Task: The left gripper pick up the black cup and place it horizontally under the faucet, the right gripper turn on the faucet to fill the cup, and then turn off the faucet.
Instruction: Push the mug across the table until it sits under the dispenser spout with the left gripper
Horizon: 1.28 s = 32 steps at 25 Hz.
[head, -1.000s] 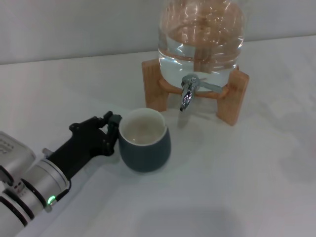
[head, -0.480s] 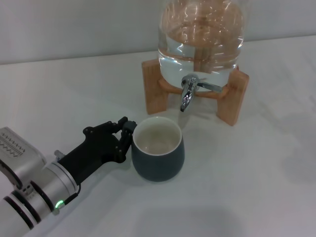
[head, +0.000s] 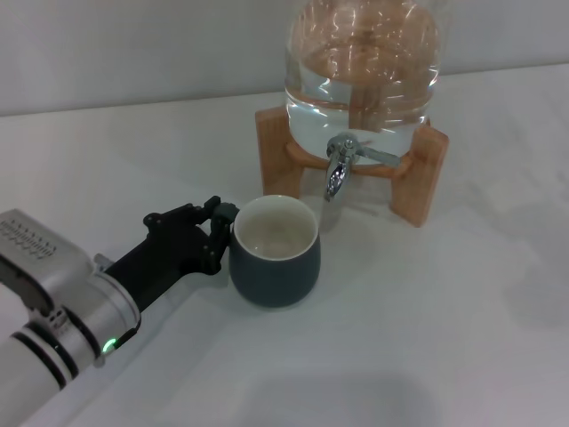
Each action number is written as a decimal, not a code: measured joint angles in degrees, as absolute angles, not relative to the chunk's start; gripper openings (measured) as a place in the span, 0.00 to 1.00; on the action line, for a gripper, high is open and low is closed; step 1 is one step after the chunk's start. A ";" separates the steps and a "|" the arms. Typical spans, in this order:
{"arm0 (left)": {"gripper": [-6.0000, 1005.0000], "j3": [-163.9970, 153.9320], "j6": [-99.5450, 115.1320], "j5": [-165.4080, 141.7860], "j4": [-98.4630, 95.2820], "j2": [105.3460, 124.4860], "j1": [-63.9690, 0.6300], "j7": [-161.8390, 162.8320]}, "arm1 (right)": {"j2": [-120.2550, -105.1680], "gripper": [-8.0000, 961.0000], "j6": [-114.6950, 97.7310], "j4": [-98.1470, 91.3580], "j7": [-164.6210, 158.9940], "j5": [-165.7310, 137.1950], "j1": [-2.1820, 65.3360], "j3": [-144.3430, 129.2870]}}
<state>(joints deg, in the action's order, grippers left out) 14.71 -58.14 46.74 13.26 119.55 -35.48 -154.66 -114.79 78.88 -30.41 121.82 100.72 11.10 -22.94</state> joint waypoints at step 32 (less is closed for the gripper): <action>0.17 14.71 -49.75 43.78 18.20 119.88 -37.55 -154.66 | -114.88 0.89 78.83 -29.80 121.81 100.72 11.43 -22.94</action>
<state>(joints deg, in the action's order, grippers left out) 14.71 -49.75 43.78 18.20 119.88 -37.55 -154.66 -114.88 78.83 -29.80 121.81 100.72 11.43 -22.94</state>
